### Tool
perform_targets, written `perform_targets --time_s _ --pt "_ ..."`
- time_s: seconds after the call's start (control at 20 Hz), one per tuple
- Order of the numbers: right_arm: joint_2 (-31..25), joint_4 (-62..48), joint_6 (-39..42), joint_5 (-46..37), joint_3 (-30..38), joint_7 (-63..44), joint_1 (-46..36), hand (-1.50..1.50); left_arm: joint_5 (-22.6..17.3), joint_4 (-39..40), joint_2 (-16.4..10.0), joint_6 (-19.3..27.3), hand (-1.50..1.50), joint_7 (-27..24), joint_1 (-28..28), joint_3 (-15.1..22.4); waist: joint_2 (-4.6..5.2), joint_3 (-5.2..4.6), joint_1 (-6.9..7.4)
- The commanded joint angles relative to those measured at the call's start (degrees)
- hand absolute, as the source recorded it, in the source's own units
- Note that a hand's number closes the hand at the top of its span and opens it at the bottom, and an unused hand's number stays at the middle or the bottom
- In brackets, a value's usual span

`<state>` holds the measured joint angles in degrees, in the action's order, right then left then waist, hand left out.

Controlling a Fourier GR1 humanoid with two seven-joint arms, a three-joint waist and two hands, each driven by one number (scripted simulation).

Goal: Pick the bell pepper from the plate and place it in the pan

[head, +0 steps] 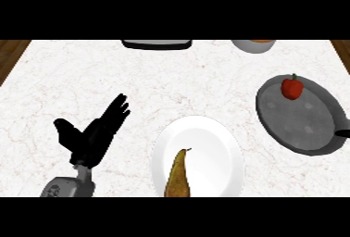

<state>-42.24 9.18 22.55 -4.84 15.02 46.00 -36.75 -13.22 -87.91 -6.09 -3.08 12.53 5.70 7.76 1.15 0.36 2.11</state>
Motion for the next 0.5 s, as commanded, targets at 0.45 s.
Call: perform_targets --time_s 0.45 --pt "-5.35 2.43 12.93 -0.50 -1.05 9.20 7.39 -1.50 -0.25 -0.95 -0.21 0.73 0.00 1.23 -0.25 -1.47 -0.18 0.08 -0.32"
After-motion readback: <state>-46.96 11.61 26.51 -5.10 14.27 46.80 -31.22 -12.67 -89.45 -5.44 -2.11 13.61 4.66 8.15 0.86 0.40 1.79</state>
